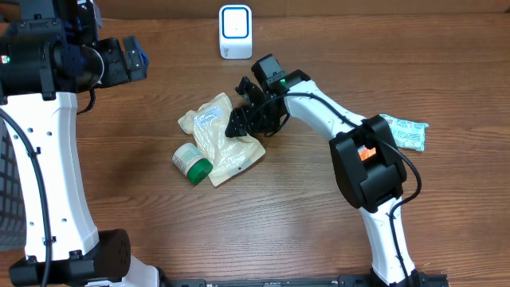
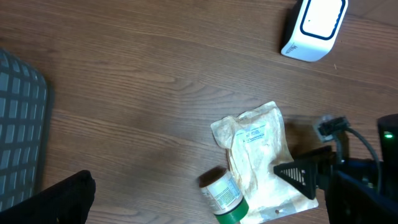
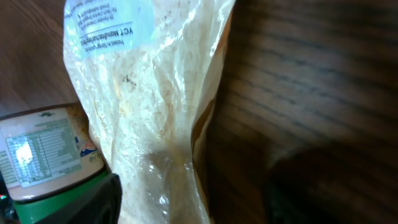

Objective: Scan the item barcode
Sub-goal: 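Reach the right gripper to the clear mushroom bag and grasp it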

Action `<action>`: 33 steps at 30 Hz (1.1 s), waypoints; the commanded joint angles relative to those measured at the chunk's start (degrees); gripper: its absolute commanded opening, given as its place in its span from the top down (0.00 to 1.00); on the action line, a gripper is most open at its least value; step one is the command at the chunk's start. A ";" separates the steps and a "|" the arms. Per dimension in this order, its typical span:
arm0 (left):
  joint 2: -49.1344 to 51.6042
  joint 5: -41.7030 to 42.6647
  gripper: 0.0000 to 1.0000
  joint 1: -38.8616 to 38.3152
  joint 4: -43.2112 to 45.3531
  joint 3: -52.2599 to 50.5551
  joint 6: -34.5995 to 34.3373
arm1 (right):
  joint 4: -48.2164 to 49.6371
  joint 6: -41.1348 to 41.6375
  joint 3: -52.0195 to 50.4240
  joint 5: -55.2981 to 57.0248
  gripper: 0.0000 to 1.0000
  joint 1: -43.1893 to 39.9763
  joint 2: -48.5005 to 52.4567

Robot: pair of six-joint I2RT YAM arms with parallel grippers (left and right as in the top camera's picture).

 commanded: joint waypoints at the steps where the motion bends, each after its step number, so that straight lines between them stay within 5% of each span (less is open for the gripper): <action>1: 0.17 -0.59 0.00 -0.11 0.09 0.52 -0.66 | 0.39 -0.52 0.50 -1.92 0.34 0.96 0.13; 11: 0.17 -0.59 0.00 -0.11 0.09 0.52 -0.63 | 2.95 -0.28 0.02 -1.75 0.41 2.38 3.52; 14: 0.17 -0.59 0.01 -0.11 0.09 0.52 -0.63 | 3.21 -0.28 0.02 -1.73 0.55 2.47 3.74; 15: 0.17 -0.59 0.00 -0.11 0.09 0.52 -0.63 | 3.56 -0.28 0.04 -1.75 0.69 2.47 3.74; 21: 0.17 -0.59 0.00 -0.11 0.09 0.52 -0.63 | 2.84 -0.07 0.50 -3.52 0.95 0.28 3.52; 33: 0.17 -0.59 0.01 -0.11 0.09 0.52 -0.66 | -10.47 -1.77 9.94 -3.93 0.96 -5.77 -1.64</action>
